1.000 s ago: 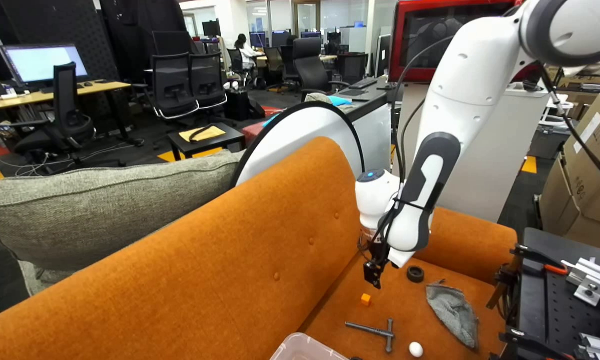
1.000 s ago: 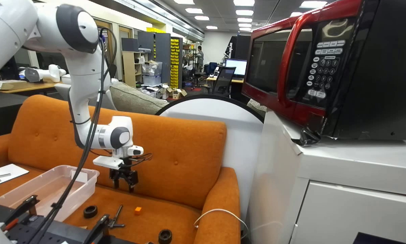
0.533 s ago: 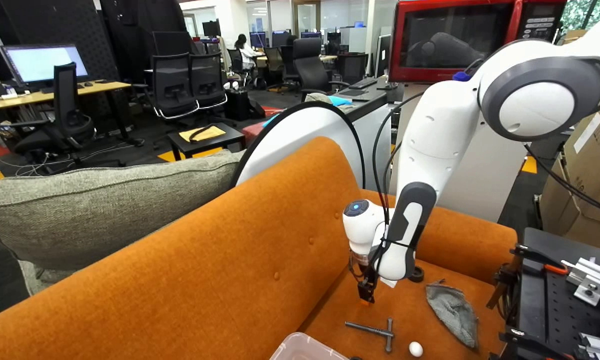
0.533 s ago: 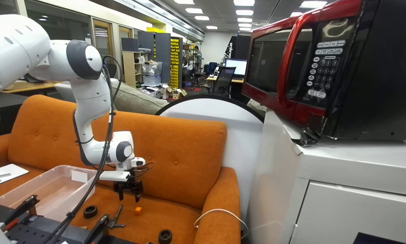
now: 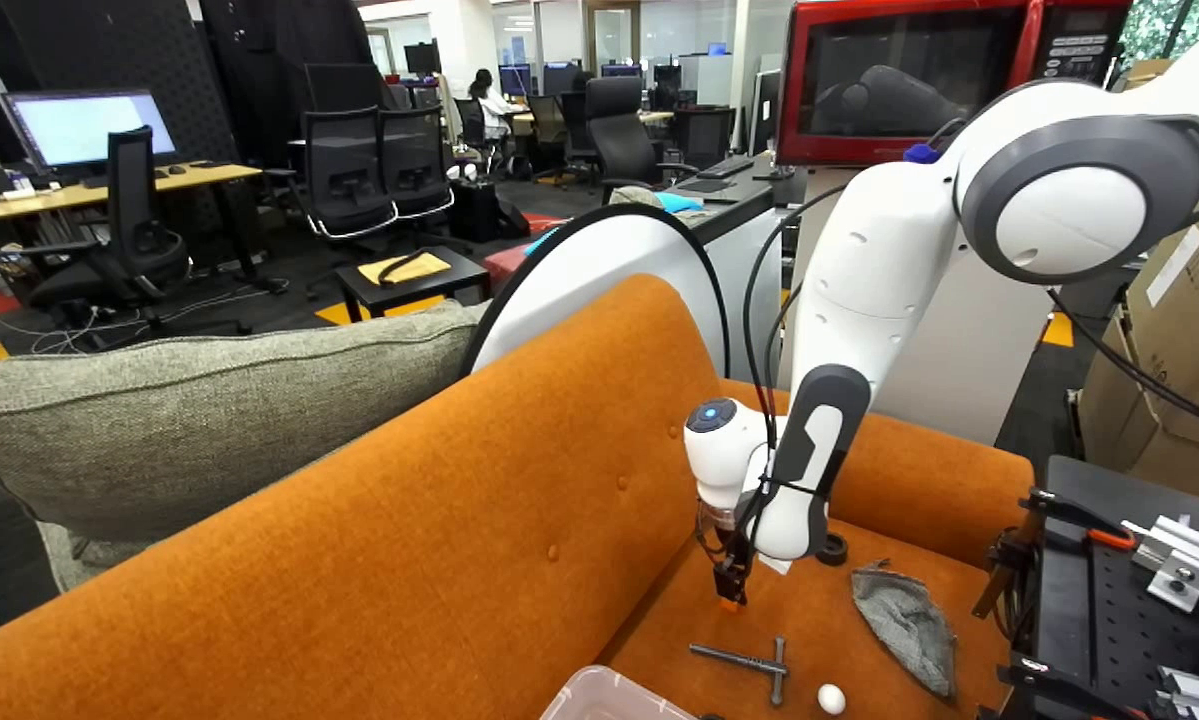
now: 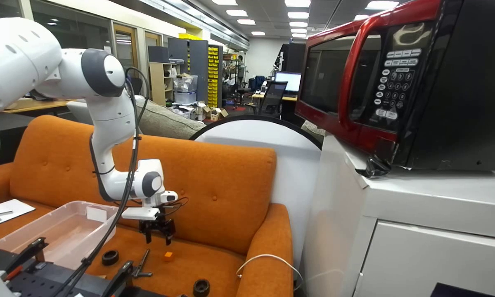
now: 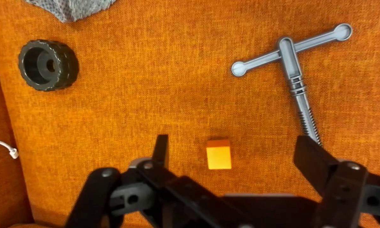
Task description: Move the orange block to the left
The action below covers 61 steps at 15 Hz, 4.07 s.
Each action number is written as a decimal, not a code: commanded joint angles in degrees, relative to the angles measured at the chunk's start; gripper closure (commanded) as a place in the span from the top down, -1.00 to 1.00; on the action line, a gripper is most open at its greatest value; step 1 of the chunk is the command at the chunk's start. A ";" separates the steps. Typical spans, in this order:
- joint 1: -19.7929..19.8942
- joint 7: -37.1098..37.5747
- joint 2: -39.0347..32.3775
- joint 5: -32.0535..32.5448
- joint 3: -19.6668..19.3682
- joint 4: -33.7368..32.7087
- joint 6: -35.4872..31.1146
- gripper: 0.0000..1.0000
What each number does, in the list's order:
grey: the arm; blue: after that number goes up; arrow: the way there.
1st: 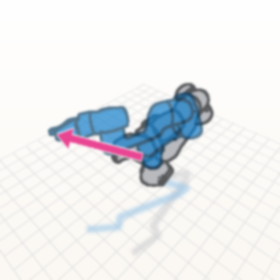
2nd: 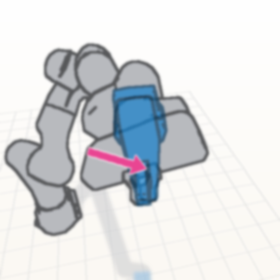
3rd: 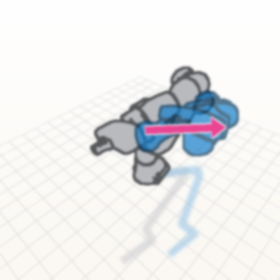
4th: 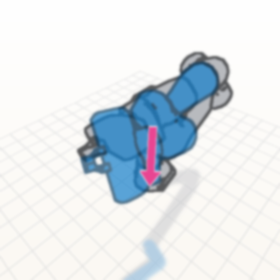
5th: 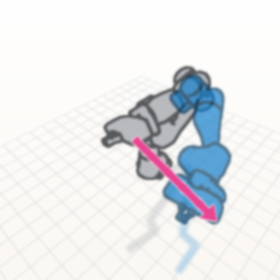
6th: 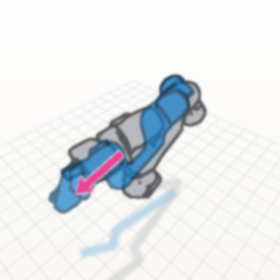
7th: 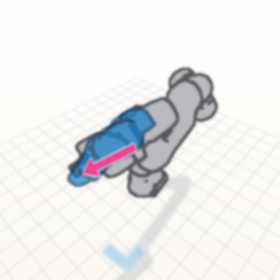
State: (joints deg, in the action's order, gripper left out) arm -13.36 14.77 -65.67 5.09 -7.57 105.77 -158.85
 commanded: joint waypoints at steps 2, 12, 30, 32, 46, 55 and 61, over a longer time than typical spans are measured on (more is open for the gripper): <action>0.21 -2.54 -5.32 0.36 -0.14 -5.15 -1.99 1.00; 0.83 -3.90 -18.16 0.05 -0.94 -21.59 0.07 1.00; 5.54 -5.36 -18.82 -0.57 1.12 -22.70 0.42 -0.93; 6.84 -5.52 -18.02 -0.42 2.30 -21.75 -0.03 -0.86; 11.26 3.67 -10.01 -17.36 6.65 -10.34 -3.50 -0.86; 10.24 4.24 -11.32 -17.38 5.73 -11.90 -2.97 -0.43; 11.30 9.18 -11.29 -22.32 7.79 -11.01 -6.00 -0.86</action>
State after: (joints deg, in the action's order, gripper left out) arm -2.89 21.13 -77.03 -13.55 -1.35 94.12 -162.49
